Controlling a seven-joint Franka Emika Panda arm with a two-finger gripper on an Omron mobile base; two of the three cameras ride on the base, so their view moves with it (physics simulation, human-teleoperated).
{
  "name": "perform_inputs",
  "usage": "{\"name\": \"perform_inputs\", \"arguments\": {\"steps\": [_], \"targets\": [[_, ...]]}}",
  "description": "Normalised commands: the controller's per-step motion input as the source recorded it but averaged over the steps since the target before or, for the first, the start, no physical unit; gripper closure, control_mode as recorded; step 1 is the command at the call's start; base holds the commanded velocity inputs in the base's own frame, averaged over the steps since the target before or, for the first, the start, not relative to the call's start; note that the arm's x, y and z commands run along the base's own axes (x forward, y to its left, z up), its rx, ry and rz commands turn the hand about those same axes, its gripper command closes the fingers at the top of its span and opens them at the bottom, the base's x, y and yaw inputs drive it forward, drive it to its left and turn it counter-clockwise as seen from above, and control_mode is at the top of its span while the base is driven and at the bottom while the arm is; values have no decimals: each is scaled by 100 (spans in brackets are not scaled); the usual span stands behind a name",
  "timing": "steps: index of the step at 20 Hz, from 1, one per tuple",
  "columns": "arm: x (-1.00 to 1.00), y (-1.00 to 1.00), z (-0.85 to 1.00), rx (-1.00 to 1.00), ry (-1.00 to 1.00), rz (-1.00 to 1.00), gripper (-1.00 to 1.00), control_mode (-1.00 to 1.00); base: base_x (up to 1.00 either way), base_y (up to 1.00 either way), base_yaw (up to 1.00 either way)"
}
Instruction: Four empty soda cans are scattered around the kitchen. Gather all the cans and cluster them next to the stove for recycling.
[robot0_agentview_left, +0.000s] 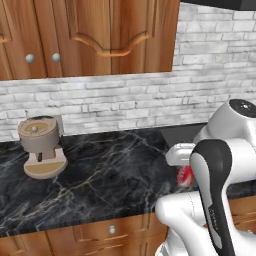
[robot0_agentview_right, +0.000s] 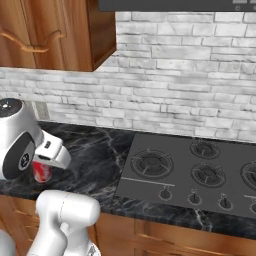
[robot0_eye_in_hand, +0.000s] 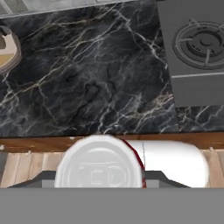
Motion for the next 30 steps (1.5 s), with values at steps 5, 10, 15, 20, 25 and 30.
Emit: {"name": "perform_inputs", "arguments": {"steps": [5, 10, 15, 20, 25, 30], "targets": [[6, -8, -16, 0, 0, 1, 100, -100, 0, 0, 0], [12, -27, -21, -1, -2, 1, 100, -100, 0, 0, 0], [21, -9, -27, -5, -10, 0, 100, -100, 0, 0, 0], [21, -11, -29, -3, -8, 0, 100, -100, 0, 0, 0], [29, -16, -27, 0, -3, 0, 100, -100, 0, 0, 0], [35, -6, -30, 0, 0, 0, 100, -100, 0, 0, 0]]}}
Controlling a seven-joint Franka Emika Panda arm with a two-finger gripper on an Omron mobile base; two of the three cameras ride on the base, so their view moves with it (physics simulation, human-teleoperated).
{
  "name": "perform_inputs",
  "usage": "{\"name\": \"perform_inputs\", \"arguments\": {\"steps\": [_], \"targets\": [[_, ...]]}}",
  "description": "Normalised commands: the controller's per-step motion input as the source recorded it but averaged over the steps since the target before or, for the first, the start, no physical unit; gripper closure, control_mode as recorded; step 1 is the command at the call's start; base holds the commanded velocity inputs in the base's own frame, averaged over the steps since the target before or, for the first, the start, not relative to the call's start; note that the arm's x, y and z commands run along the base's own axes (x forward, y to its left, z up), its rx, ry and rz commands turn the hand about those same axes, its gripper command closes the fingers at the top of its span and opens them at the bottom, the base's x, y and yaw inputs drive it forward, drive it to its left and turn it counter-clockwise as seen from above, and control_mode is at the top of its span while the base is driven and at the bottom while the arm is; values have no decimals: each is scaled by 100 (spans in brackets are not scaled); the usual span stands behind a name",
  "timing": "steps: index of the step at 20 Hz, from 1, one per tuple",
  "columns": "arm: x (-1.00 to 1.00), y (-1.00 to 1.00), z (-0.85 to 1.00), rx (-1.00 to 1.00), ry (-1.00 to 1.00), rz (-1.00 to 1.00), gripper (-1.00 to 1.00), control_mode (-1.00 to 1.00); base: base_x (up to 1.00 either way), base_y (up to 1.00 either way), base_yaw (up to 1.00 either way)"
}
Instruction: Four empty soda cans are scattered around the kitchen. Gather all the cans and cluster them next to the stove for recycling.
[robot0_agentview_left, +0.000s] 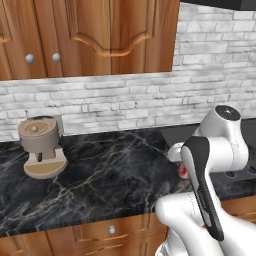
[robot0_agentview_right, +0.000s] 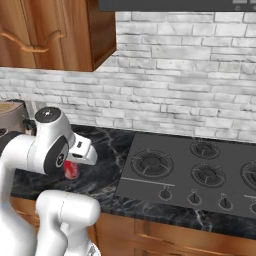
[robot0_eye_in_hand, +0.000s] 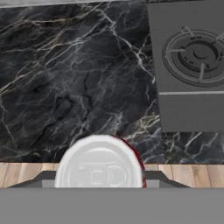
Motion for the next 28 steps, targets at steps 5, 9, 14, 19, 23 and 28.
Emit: {"name": "perform_inputs", "arguments": {"steps": [5, 9, 14, 19, 23, 28], "targets": [[27, -8, -19, 0, -1, 0, 100, -100, 0, 0, 0], [29, -1, -24, 0, 0, 0, 100, -100, 0, 0, 0], [36, -1, -22, 0, 0, 0, 100, -100, 0, 0, 0], [34, -2, -22, 0, 0, 0, 100, -100, 0, 0, 0], [34, 0, -26, 0, 0, 0, 100, -100, 0, 0, 0], [30, 0, -28, 0, 0, 0, 100, -100, 0, 0, 0]]}}
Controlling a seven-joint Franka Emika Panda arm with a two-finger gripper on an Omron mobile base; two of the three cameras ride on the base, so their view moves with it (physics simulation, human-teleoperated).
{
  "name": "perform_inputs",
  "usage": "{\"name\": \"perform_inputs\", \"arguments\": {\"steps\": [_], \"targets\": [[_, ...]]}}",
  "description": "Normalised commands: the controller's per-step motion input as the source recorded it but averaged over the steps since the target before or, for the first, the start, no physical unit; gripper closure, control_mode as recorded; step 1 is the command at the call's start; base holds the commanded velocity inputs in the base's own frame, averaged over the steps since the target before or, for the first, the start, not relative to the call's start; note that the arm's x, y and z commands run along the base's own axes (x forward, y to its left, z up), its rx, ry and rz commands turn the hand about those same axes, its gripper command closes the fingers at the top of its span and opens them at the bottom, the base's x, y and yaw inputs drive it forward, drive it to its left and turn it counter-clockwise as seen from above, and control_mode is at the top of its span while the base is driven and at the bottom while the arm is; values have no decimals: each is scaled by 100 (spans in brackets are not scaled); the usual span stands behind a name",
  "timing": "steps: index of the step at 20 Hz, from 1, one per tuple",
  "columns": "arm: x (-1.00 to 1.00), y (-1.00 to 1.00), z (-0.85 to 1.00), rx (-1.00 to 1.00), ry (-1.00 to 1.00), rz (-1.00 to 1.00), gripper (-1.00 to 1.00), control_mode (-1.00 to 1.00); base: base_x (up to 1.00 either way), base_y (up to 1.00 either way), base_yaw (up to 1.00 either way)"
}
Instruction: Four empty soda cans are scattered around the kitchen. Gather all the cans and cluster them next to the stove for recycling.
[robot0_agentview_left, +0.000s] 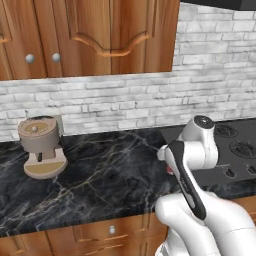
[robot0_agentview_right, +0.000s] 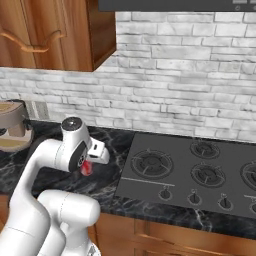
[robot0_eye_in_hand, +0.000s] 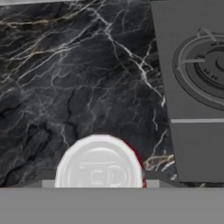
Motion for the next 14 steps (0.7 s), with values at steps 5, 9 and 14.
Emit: {"name": "perform_inputs", "arguments": {"steps": [5, 9, 14], "targets": [[29, 0, -24, 0, 0, 0, 100, -100, 0, 0, 0], [24, 0, -19, 0, 0, 0, 100, -100, 0, 0, 0], [20, 0, -18, 0, 0, 0, 100, -100, 0, 0, 0]]}}
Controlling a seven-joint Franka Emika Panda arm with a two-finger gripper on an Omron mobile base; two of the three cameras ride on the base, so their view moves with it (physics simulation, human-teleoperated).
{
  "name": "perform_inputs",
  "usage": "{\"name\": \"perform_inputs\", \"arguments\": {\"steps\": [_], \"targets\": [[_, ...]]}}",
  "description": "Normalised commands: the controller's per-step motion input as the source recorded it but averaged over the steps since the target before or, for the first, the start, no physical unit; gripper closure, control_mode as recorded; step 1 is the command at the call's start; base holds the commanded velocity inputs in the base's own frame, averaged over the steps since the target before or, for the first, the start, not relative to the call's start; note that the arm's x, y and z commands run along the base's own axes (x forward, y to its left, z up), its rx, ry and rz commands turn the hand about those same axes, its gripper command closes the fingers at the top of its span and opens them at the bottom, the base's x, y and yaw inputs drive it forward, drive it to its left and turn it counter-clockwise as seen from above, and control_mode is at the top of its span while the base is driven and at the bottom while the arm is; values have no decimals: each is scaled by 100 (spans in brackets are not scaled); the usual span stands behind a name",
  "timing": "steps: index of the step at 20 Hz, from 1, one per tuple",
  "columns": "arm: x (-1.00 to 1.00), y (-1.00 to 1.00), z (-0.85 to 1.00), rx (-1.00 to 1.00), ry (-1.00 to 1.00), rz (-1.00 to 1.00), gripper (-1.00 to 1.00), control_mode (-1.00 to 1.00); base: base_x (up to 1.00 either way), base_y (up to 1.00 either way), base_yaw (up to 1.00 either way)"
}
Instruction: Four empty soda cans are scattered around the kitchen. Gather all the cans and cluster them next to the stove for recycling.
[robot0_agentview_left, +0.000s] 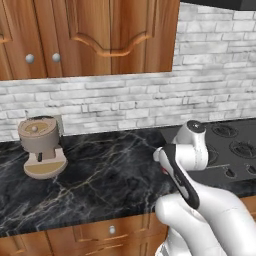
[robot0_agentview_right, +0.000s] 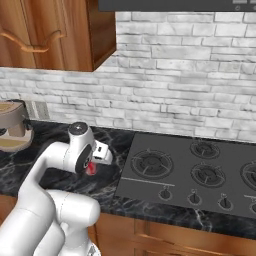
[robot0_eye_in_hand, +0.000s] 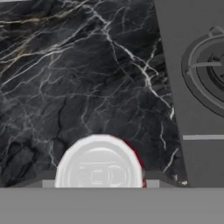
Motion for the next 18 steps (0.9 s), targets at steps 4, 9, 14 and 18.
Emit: {"name": "perform_inputs", "arguments": {"steps": [4, 9, 14, 18], "targets": [[17, 0, -18, 0, 0, 0, 100, -100, 0, 0, 0], [15, 0, -17, 0, 0, 0, 100, -100, 0, 0, 0], [0, 0, -10, 0, 0, 0, -100, -100, 0, 0, 0], [0, 0, 0, 0, -1, 0, -100, -100, 0, 0, 0]]}}
